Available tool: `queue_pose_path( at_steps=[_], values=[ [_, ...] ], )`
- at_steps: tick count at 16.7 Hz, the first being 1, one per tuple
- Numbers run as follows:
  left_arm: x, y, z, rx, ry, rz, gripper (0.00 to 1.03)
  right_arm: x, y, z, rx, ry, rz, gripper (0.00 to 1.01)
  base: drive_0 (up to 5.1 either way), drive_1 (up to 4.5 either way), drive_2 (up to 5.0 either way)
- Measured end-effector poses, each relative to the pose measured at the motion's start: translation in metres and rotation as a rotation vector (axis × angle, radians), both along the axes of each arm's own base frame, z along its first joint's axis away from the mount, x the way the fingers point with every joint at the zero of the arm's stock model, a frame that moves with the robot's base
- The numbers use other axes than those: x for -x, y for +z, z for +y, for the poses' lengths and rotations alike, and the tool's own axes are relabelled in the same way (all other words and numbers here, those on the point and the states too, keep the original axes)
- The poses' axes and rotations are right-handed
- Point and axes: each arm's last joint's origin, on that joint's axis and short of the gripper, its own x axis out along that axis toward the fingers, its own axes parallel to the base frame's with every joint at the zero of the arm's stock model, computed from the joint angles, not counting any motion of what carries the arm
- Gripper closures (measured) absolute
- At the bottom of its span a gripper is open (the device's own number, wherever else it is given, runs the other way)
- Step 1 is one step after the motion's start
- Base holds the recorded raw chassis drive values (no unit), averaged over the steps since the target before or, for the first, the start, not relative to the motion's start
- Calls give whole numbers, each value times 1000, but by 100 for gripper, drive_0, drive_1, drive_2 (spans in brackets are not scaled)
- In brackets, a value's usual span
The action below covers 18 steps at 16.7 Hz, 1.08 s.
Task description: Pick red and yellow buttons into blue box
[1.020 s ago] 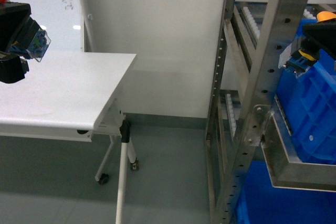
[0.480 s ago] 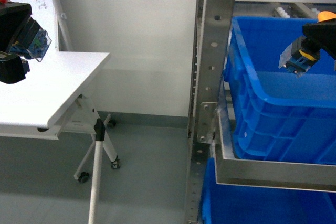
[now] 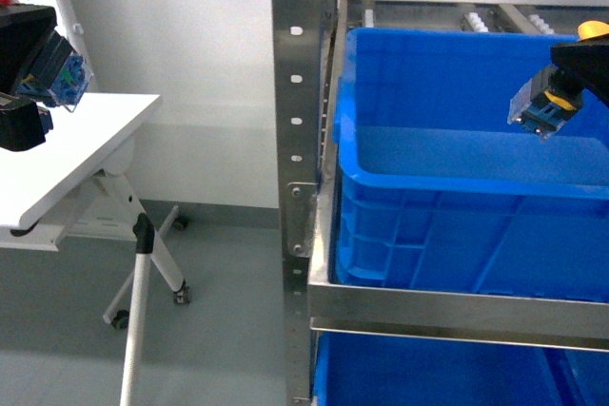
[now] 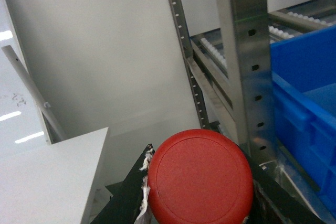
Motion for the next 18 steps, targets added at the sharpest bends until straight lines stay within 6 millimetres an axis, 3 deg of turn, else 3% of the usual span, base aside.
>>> queue_pose_path(
  at_steps=[18],
  values=[
    [0,0,0,0,0,-1,71,0,0,0,0,0,0,67,475,-231,-231]
  ],
)
